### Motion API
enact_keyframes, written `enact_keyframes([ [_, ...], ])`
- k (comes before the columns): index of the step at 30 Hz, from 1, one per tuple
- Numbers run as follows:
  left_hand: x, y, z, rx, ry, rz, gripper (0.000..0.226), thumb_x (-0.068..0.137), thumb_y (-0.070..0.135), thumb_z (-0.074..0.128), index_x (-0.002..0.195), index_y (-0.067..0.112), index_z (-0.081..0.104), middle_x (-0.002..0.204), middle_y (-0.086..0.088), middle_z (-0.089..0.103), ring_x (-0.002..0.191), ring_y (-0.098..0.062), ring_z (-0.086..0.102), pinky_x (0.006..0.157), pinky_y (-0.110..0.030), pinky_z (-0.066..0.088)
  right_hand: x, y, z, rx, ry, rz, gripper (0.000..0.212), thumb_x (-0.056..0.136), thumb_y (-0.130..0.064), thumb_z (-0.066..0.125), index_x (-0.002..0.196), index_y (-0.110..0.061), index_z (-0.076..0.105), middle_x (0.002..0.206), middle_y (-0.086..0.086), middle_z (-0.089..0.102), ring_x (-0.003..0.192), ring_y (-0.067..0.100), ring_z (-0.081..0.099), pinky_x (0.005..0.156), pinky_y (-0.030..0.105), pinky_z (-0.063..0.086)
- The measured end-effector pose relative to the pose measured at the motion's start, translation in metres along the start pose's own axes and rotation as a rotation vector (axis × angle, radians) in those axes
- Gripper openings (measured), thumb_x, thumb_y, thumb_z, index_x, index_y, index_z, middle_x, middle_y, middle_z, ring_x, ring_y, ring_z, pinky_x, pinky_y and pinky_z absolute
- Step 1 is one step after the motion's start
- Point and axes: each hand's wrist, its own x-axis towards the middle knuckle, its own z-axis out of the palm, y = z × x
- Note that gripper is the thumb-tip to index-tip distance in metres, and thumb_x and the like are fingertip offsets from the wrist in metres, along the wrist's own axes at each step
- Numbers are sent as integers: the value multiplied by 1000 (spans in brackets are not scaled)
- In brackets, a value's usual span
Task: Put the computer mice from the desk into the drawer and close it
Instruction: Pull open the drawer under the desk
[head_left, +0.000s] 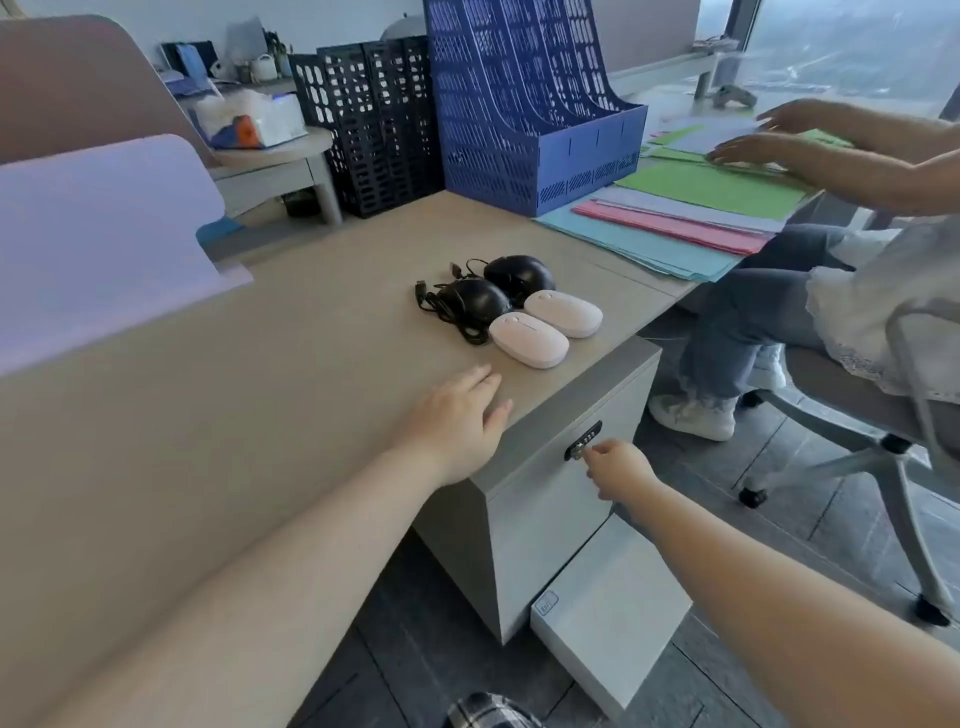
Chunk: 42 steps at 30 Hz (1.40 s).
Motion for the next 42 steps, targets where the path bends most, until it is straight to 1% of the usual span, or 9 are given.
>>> enact_keyframes([
  [6, 6, 6, 7, 127, 33, 1, 55, 100, 40, 35, 147, 13, 31, 158, -4, 27, 145, -19, 23, 118, -34, 18, 10, -2, 10, 323, -29, 122, 34, 95, -13, 47, 123, 5, 55, 93, 12, 56, 86, 26, 54, 89, 45, 53],
  [10, 9, 11, 11, 160, 42, -6, 57, 100, 40, 33, 148, 9, 27, 159, -9, 25, 147, -20, 20, 119, -33, 16, 17, -5, 11, 474, -46, 227, 31, 96, -6, 44, 125, 0, 51, 71, 8, 55, 88, 26, 56, 59, 31, 51],
  [16, 6, 12, 7, 138, 20, -24, 57, 100, 40, 33, 148, 9, 27, 159, -8, 24, 147, -20, 19, 119, -33, 16, 16, 0, 14, 571, -21, 257, 13, 96, -6, 41, 104, -12, 50, 69, 7, 54, 82, 24, 55, 51, 27, 44],
  [20, 6, 14, 7, 141, 6, -14, 57, 100, 41, 32, 148, 9, 27, 159, -7, 23, 147, -19, 19, 119, -33, 16, 5, 22, -10, 409, -58, 270, 13, 95, -10, 46, 106, -8, 53, 71, 8, 56, 68, 18, 53, 50, 29, 42],
  [22, 6, 15, 7, 142, 4, -16, 57, 100, 41, 31, 149, 9, 27, 159, -7, 23, 147, -20, 19, 119, -34, 16, -5, 32, -25, 230, 25, 212, 24, 90, -11, 51, 113, -3, 54, 82, 11, 59, 86, 26, 57, 59, 32, 48],
  [26, 5, 16, 7, 151, 1, -22, 56, 101, 39, 30, 148, 8, 28, 159, -9, 24, 147, -21, 20, 119, -36, 17, -28, 29, -45, -329, 352, -273, 55, 83, -3, 50, 136, -13, 40, 140, 10, 44, 136, 31, 29, 106, 44, 37],
  [29, -1, 18, 8, 141, -4, -39, 54, 102, 35, 30, 148, 7, 27, 160, -8, 22, 147, -21, 19, 120, -36, 17, -33, 25, -42, -554, 201, -572, 42, 90, -10, 41, 129, -15, 56, 137, 4, 54, 137, 23, 36, 118, 39, 25],
  [35, -16, 23, 11, 204, -16, -10, 54, 103, 31, 28, 150, 6, 21, 161, -9, 18, 148, -21, 15, 119, -35, 15, -50, 31, -50, -733, 90, -511, 40, 93, -30, 35, 94, -12, 70, 98, 4, 68, 96, 25, 61, 83, 36, 53],
  [42, -32, 35, 13, 230, -28, -54, 55, 102, 31, 29, 150, 5, 18, 161, -10, 15, 149, -21, 13, 121, -37, 15, -76, 51, -78, -927, 47, -403, 38, 95, -32, 36, 72, -12, 59, 66, 1, 58, 72, 26, 56, 61, 27, 41],
])
